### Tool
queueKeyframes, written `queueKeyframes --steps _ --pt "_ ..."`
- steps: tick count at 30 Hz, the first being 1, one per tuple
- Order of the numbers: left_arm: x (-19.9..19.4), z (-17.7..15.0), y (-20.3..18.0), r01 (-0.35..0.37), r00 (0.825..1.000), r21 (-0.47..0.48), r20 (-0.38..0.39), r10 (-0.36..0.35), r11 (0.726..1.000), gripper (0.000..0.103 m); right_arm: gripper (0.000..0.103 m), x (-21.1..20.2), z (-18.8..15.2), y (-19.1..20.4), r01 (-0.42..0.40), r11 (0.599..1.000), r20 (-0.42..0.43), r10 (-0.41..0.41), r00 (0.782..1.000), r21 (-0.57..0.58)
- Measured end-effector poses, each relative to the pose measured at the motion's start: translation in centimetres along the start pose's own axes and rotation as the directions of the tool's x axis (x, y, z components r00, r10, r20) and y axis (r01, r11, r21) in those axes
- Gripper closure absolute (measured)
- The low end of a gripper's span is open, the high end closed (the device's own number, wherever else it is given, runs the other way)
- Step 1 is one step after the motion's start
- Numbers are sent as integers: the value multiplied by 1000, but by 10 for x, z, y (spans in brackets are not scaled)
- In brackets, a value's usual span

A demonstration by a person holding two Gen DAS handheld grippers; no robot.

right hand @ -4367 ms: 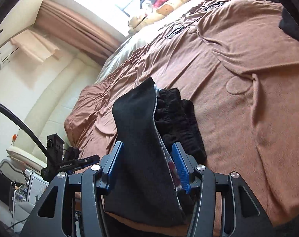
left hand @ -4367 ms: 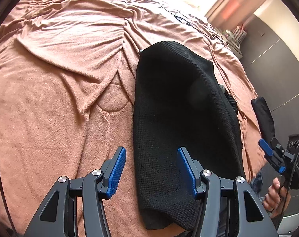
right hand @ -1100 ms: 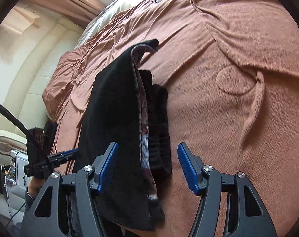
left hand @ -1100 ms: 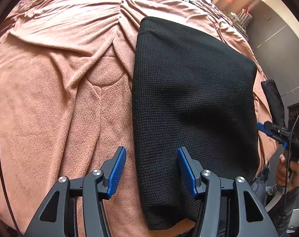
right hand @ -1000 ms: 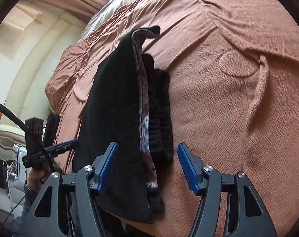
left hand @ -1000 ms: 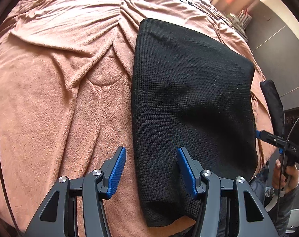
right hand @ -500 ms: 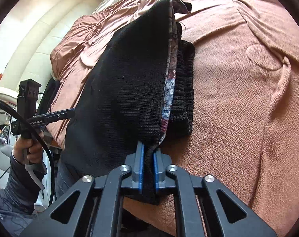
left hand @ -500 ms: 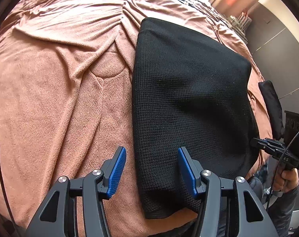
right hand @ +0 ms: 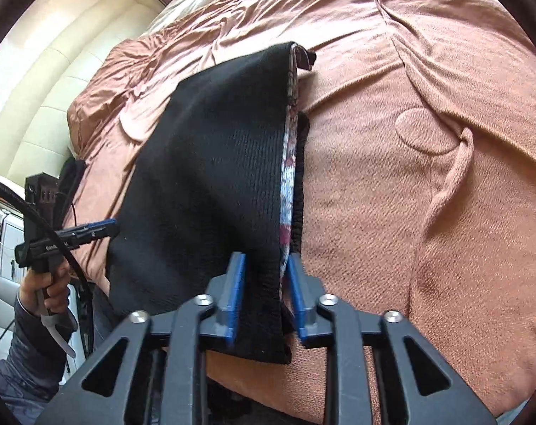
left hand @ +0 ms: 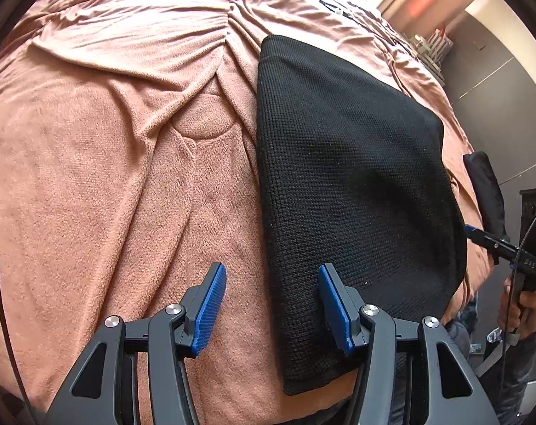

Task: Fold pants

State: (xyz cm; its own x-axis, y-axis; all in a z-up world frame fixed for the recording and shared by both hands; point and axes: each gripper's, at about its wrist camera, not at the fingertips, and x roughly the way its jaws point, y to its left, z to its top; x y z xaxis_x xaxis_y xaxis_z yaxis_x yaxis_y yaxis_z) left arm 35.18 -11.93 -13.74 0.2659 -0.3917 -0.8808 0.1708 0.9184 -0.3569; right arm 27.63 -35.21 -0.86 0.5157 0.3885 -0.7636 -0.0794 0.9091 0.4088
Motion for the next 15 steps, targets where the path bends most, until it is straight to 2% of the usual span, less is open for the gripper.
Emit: queueKeyframes --steps 2,5,10,15 --pt "-3 2 3 4 1000 -8 17 -4 1000 46 32 -11 9 -4 -14 1000 53 13 998 16" --pt "-8 6 6 20 999 -27 51 -18 999 46 32 -17 23 -11 -75 996 93 70 993 52" --pt "-12 14 4 26 996 -21 91 -23 999 46 32 -4 51 -23 -103 989 111 91 990 107" --pt "-8 23 3 39 993 -23 110 -36 999 46 32 29 71 -13 -81 988 100 68 993 134"
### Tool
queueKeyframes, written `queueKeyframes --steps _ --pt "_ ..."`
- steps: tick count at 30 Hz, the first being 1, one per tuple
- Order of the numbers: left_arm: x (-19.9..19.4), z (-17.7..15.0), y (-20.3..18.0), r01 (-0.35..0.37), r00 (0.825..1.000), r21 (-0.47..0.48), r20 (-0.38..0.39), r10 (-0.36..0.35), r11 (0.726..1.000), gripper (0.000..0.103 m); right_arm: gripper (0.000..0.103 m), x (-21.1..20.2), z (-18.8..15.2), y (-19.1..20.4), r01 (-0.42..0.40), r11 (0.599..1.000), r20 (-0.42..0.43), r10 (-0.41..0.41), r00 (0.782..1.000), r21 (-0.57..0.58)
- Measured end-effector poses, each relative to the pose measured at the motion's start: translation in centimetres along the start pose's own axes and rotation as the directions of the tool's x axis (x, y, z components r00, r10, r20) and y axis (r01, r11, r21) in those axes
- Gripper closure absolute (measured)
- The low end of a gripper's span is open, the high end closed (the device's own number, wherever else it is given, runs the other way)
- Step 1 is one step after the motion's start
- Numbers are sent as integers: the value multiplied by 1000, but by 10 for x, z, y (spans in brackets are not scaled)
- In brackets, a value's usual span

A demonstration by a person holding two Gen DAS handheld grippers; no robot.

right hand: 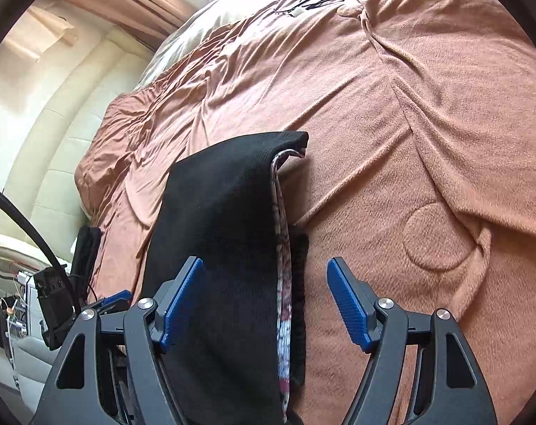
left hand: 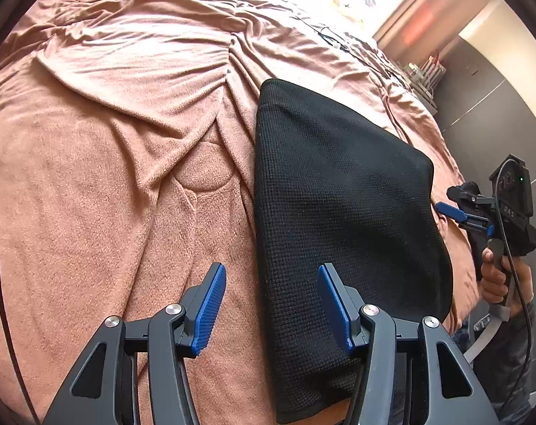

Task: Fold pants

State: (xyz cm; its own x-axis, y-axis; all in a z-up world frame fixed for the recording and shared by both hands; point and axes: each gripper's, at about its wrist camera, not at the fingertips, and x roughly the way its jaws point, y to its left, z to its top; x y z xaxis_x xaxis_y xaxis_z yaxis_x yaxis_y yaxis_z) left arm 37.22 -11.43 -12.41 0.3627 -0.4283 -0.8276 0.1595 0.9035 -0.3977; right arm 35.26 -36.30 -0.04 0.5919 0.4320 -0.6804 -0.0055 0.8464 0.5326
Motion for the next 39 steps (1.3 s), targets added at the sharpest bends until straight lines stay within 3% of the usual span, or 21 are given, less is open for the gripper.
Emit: queueKeyframes --steps 8,13,16,18,26,30,31,33,39 --pt "15 11 8 9 1000 -42 -15 -10 999 46 32 45 23 30 60 995 -40 -63 997 -82" --pt "27 17 11 17 999 -49 -32 -18 999 46 32 71 26 44 183 966 -61 -197 978 -180" --pt "33 23 10 22 999 -46 -39 -23 999 46 46 77 33 42 144 978 -72 -156 985 -150" --pt "38 28 9 24 999 -44 -42 -26 999 46 60 80 38 40 105 986 -77 -115 990 -130" --pt "57 56 5 32 998 -35 -46 -33 999 46 60 77 56 25 44 996 -40 -47 998 -76" --pt "65 67 5 24 999 -33 -46 -25 999 46 63 80 60 11 70 996 -37 -72 997 -61" --pt "67 70 6 23 999 -31 -44 -24 999 46 66 81 61 10 73 995 -37 -75 996 -61" --pt "70 74 6 20 999 -27 -44 -21 999 46 81 84 63 11 79 994 -38 -82 996 -71" --pt "71 80 4 1 999 -15 -51 -1 1000 46 82 102 65 17 220 971 -59 -226 972 -97"
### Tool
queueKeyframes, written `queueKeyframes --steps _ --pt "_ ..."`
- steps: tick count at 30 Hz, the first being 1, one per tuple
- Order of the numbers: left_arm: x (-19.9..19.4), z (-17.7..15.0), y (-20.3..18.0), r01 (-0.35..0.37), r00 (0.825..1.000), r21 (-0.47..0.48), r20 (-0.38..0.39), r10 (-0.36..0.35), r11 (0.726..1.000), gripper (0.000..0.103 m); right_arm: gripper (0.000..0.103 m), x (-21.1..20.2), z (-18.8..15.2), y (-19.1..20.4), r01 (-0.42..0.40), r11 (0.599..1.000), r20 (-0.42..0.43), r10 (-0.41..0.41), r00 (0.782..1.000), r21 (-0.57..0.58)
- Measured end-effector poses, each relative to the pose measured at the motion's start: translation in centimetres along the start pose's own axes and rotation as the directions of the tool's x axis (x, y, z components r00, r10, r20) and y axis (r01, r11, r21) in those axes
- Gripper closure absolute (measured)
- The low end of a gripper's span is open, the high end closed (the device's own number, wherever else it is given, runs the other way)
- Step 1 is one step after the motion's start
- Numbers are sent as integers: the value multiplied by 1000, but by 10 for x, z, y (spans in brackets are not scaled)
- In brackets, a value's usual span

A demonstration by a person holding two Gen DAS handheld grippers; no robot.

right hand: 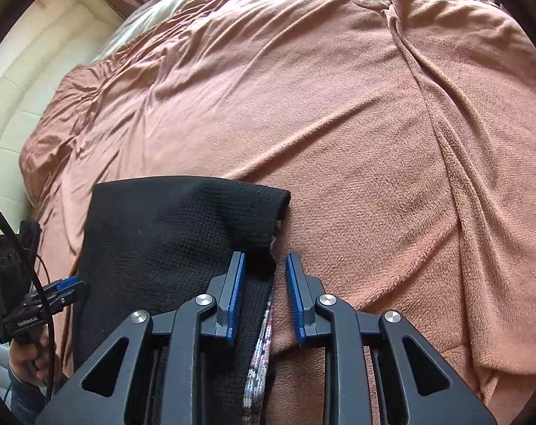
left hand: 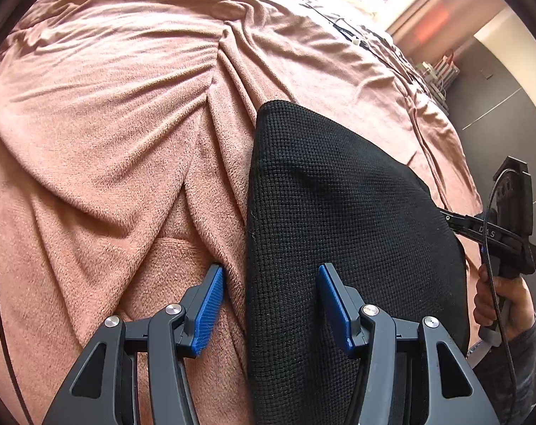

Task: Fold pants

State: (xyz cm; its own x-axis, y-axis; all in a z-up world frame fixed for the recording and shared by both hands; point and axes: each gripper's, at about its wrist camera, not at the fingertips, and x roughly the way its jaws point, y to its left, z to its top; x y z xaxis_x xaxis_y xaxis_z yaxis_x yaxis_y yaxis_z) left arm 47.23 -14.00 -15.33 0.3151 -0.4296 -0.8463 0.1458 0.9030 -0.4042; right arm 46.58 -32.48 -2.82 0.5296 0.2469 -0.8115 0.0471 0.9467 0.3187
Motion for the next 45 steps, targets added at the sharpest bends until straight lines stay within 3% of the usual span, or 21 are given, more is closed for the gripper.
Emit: queueKeyframes --steps 4,7,12,20,22,25,33,37,39,41,45 --pt "-7 -5 0 -2 1000 9 1 2 1000 46 82 -20 2 3 55 998 60 -57 997 34" --pt "-10 -11 2 3 1000 3 2 -3 1000 46 82 -43 -6 6 15 999 101 -19 995 40" --pt "-15 -23 2 12 1000 4 1 -12 1000 46 82 -71 -37 28 -13 999 142 19 990 -44" --pt "-21 -32 0 17 1000 0 -2 -17 1000 46 82 -78 -77 65 -32 973 132 63 989 -228" --pt "-22 -34 -1 21 1000 1 -4 -21 1000 46 82 -70 -81 66 -14 966 101 41 994 -260" --pt "-24 -38 -3 36 999 0 -5 -36 999 46 84 -51 -85 58 43 964 72 -25 997 -264" --pt "-26 -51 -5 86 996 -22 -26 -86 996 46 85 -53 -87 59 87 968 72 -72 995 -235" --pt "-27 -58 -3 98 994 -33 -35 -99 995 46 79 -74 -89 53 13 987 106 4 994 -161" --pt "-27 -60 -1 103 994 -41 -38 -104 994 46 52 -83 -96 40 -13 992 122 28 992 -123" --pt "-27 -61 0 108 993 -50 -36 -110 993 46 38 -87 -102 28 -36 995 135 48 990 -89" --pt "-26 -61 3 134 990 -75 -31 -136 988 46 38 -82 -109 -2 -131 991 104 130 986 7"
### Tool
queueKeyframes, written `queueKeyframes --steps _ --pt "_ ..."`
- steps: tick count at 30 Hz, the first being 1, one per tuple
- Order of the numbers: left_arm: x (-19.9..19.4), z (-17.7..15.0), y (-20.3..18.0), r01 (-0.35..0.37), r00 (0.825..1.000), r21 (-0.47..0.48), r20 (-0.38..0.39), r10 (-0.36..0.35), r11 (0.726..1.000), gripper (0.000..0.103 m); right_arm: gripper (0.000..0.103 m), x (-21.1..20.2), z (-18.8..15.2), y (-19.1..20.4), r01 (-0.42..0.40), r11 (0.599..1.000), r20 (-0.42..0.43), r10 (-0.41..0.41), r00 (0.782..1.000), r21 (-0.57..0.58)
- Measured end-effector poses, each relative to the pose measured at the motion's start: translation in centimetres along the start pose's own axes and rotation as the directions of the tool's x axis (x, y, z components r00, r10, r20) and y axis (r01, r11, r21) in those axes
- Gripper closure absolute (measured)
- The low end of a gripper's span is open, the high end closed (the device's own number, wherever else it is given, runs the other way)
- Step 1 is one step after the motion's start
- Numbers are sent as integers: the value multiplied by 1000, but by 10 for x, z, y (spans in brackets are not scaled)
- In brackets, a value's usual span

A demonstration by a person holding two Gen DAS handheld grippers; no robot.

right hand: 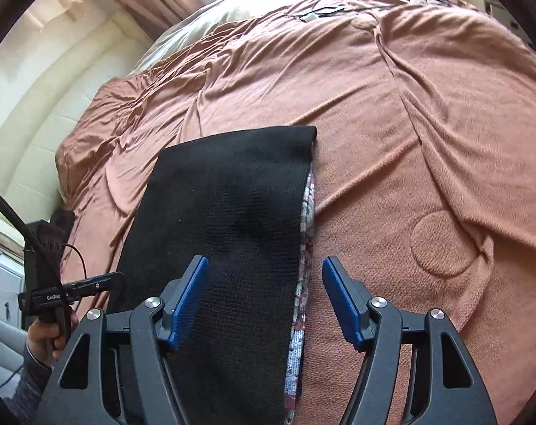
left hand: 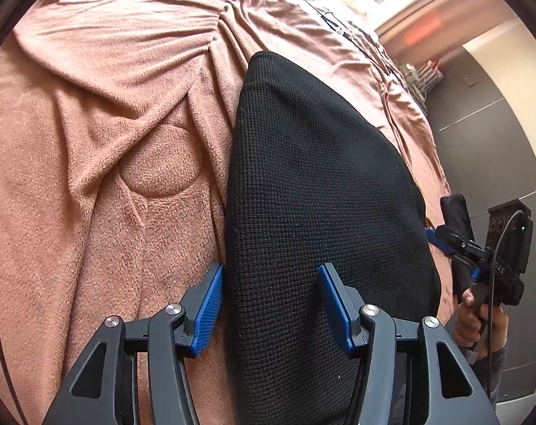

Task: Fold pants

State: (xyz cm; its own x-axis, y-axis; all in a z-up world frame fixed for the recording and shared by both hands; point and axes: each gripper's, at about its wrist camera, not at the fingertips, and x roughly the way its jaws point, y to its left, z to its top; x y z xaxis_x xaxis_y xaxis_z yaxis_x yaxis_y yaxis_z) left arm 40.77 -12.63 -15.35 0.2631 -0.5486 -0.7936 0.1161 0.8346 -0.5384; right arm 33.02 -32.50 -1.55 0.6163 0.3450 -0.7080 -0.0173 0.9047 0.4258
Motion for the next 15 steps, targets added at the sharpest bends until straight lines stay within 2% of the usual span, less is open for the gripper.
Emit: queueKeyframes --steps 5,9,11,15 --pt "3 5 1 12 1000 -13 5 -12 1000 52 38 24 -5 -38 -146 979 -75 158 985 145" --pt "7 13 4 33 999 -33 8 -33 999 54 38 35 -3 -55 -249 947 -77 269 960 202" --pt "9 17 6 40 999 -43 9 -40 998 54 38 39 -2 -59 -264 943 -82 285 955 203" --pt "11 24 7 38 999 -50 21 -37 998 58 38 39 7 -62 -236 956 -85 253 964 172"
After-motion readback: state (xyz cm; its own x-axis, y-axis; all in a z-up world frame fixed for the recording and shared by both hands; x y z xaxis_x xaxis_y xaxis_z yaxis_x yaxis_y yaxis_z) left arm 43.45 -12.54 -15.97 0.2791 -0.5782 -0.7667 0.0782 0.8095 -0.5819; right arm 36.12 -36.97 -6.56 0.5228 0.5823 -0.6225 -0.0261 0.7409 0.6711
